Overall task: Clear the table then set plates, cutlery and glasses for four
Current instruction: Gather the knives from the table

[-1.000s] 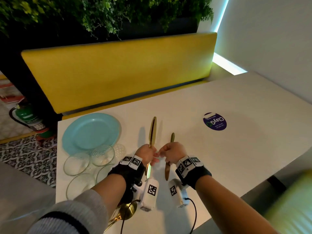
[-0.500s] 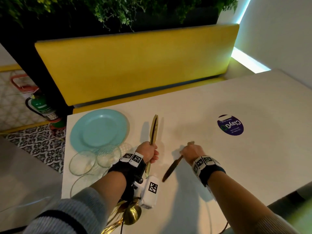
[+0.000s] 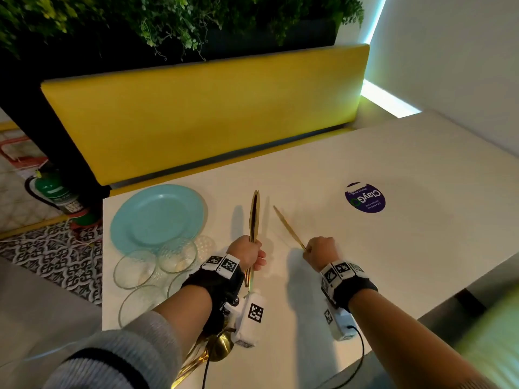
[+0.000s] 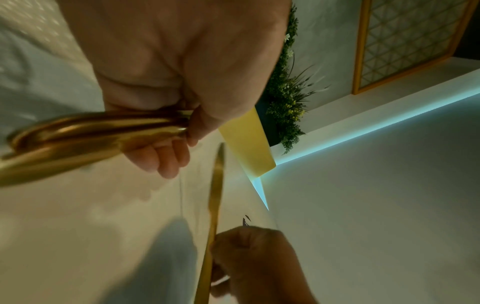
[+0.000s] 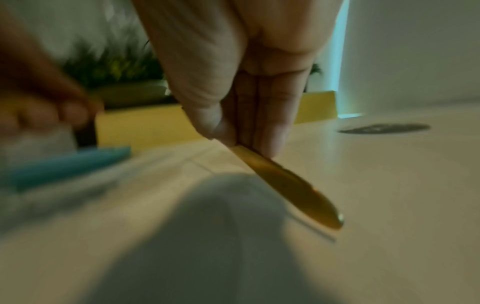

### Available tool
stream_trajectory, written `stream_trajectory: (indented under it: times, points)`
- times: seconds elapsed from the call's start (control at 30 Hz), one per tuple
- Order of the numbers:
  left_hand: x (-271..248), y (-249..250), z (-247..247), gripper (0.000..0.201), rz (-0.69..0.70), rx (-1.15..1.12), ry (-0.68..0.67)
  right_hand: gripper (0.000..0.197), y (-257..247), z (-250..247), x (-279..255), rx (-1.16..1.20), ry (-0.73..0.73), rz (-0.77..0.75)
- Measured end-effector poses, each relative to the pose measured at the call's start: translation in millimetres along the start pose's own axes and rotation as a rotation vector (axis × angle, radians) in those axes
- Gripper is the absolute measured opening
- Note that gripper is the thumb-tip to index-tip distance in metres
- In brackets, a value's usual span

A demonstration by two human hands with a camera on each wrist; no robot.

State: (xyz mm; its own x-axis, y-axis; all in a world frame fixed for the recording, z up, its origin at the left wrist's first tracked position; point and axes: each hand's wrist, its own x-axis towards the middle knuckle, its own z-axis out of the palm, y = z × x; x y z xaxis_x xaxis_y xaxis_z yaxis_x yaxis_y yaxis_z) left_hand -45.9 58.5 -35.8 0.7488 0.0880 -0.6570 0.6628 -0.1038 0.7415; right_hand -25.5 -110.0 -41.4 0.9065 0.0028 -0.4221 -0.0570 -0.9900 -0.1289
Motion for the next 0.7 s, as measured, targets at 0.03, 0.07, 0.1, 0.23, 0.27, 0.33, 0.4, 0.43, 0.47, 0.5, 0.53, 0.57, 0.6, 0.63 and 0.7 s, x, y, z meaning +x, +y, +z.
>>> stream_trajectory:
  times: [0.03, 0.07, 0.1, 0.23, 0.27, 0.33, 0.4, 0.43, 0.47, 0.5, 0.53, 0.57, 0.6, 0.63, 0.7]
  points:
    - [-3, -2, 1, 0.02, 0.006, 0.009, -0.001, 0.025, -3, -2, -5, 0.14, 0.01, 0.025]
    - [-8, -4, 2, 0.021, 0.009, 0.018, -0.004, 0.022, -6, -3, -11, 0.297, 0.005, 0.041]
    - [-13, -6, 3, 0.022, 0.013, 0.026, -0.01, 0.024, -10, -1, -17, 0.483, -0.012, 0.061]
    - [-39, -15, 8, 0.021, 0.04, 0.104, -0.105, 0.019, -28, 8, -48, 0.965, -0.12, 0.129]
    - [-43, -19, 10, 0.02, 0.08, 0.184, -0.107, 0.019, -30, 11, -56, 0.979, -0.139, 0.114]
    - [-51, -31, 13, 0.027, 0.148, 0.383, -0.061, 0.021, -33, 19, -73, 1.019, -0.146, 0.093]
    - [-60, -46, 14, 0.03, 0.175, 0.433, -0.045, 0.021, -33, 28, -90, 1.025, -0.143, 0.076]
    - [-64, -54, 13, 0.029, 0.177, 0.454, -0.049, 0.02, -32, 34, -98, 1.01, -0.149, 0.06]
    - [-69, -62, 14, 0.026, 0.17, 0.464, -0.052, 0.02, -31, 40, -106, 0.982, -0.161, 0.041]
    - [-72, -70, 14, 0.025, 0.163, 0.456, -0.063, 0.018, -29, 46, -113, 0.957, -0.18, 0.021]
    - [-78, -78, 13, 0.024, 0.163, 0.446, -0.079, 0.014, -27, 51, -121, 0.919, -0.203, 0.001]
    - [-85, -84, 13, 0.022, 0.152, 0.437, -0.101, 0.011, -26, 55, -130, 0.882, -0.223, -0.022]
    - [-94, -90, 12, 0.02, 0.137, 0.445, -0.121, 0.013, -24, 59, -138, 0.831, -0.236, -0.039]
    - [-104, -96, 12, 0.017, 0.13, 0.473, -0.136, 0.015, -22, 62, -145, 0.769, -0.238, -0.051]
    - [-117, -110, 10, 0.013, 0.123, 0.546, -0.143, 0.019, -15, 64, -156, 0.627, -0.226, -0.05]
